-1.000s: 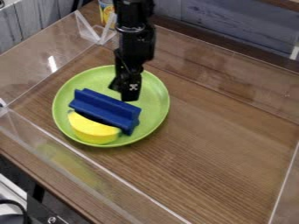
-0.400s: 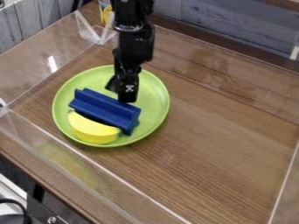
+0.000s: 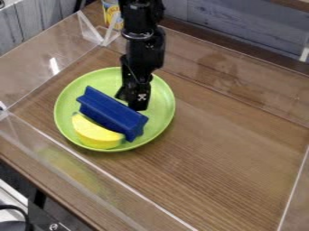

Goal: Put the blue object in the green plate

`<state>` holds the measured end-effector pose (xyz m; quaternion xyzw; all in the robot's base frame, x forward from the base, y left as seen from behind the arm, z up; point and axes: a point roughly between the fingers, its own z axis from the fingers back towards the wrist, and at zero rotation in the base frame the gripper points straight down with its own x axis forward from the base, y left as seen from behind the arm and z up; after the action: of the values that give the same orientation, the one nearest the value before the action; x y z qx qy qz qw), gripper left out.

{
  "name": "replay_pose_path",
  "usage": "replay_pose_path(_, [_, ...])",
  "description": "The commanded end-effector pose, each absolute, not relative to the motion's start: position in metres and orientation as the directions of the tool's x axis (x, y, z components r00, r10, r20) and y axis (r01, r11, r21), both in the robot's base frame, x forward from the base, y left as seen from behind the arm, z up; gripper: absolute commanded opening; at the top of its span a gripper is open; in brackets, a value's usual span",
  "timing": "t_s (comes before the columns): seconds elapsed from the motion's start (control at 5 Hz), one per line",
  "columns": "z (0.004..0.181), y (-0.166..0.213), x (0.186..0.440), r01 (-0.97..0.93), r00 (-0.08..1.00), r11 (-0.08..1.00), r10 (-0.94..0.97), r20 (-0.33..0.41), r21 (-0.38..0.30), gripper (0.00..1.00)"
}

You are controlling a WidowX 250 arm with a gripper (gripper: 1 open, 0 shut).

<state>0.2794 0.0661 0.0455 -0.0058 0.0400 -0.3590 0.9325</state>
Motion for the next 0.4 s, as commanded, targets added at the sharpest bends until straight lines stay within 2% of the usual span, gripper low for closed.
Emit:
replay_pose_path(0.0, [0.0568, 0.0798, 0.2885, 0.617, 0.786, 0.787, -0.616, -0.043, -0.004, 1.00])
replay_pose_path(0.2, [0.0544, 0.0799, 0.2802, 0.601, 0.798, 0.799, -0.601, -0.045, -0.007, 1.00])
